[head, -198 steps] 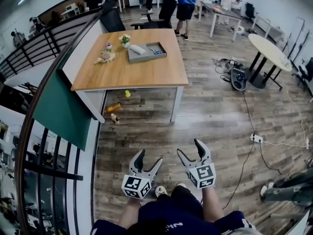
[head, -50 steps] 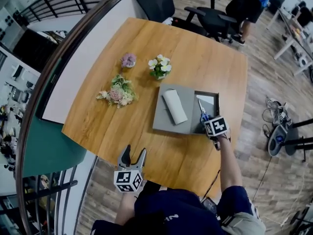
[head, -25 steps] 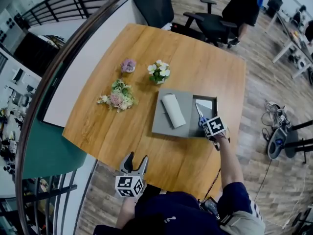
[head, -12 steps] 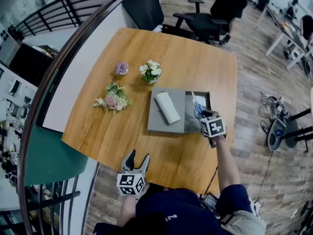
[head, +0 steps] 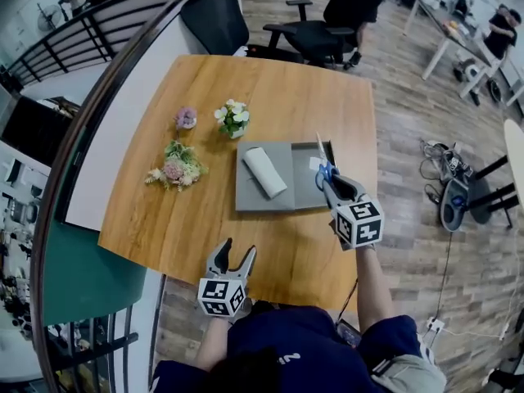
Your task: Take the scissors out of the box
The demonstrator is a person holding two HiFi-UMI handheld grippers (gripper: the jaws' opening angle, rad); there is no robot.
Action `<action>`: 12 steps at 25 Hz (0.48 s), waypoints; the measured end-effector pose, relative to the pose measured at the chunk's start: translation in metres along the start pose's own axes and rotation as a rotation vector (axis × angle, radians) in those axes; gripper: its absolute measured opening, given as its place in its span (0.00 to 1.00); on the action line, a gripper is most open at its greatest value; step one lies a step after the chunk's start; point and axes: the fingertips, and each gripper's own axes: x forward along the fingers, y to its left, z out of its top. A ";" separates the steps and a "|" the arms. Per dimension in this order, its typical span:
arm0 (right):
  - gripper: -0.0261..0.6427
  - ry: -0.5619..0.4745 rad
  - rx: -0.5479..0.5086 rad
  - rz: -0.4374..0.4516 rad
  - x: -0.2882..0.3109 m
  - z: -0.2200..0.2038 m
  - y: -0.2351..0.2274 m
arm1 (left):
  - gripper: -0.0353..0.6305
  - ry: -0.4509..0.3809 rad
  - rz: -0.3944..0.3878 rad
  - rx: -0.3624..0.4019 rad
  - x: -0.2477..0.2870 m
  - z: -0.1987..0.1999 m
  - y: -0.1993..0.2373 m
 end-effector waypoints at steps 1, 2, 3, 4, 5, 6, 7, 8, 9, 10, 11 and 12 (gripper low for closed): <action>0.17 -0.025 -0.009 -0.009 -0.010 0.004 0.003 | 0.47 -0.004 -0.015 0.007 0.000 0.001 -0.005; 0.17 -0.048 -0.018 -0.018 -0.019 0.009 0.006 | 0.47 -0.007 -0.031 0.014 0.002 0.004 -0.009; 0.17 -0.070 -0.028 -0.027 -0.027 0.015 0.009 | 0.47 -0.012 -0.048 0.020 0.004 0.007 -0.012; 0.17 -0.091 -0.037 -0.036 -0.035 0.019 0.013 | 0.47 -0.016 -0.065 0.026 0.007 0.011 -0.014; 0.17 -0.111 -0.048 -0.045 -0.044 0.023 0.016 | 0.47 -0.021 -0.082 0.033 0.009 0.014 -0.018; 0.17 -0.132 -0.060 -0.056 -0.054 0.025 0.020 | 0.47 -0.026 -0.099 0.041 0.011 0.016 -0.022; 0.17 -0.152 -0.070 -0.070 -0.064 0.026 0.023 | 0.47 -0.032 -0.117 0.049 0.012 0.019 -0.028; 0.17 -0.172 -0.077 -0.084 -0.074 0.027 0.027 | 0.47 -0.039 -0.136 0.056 0.012 0.021 -0.034; 0.17 -0.192 -0.079 -0.097 -0.085 0.027 0.030 | 0.47 -0.047 -0.157 0.062 0.013 0.024 -0.041; 0.17 -0.211 -0.077 -0.109 -0.095 0.026 0.033 | 0.47 -0.055 -0.178 0.069 0.013 0.027 -0.048; 0.17 -0.228 -0.071 -0.121 -0.106 0.023 0.037 | 0.47 -0.063 -0.199 0.075 0.012 0.029 -0.055; 0.17 -0.244 -0.066 -0.133 -0.116 0.019 0.041 | 0.47 -0.071 -0.219 0.082 0.011 0.031 -0.062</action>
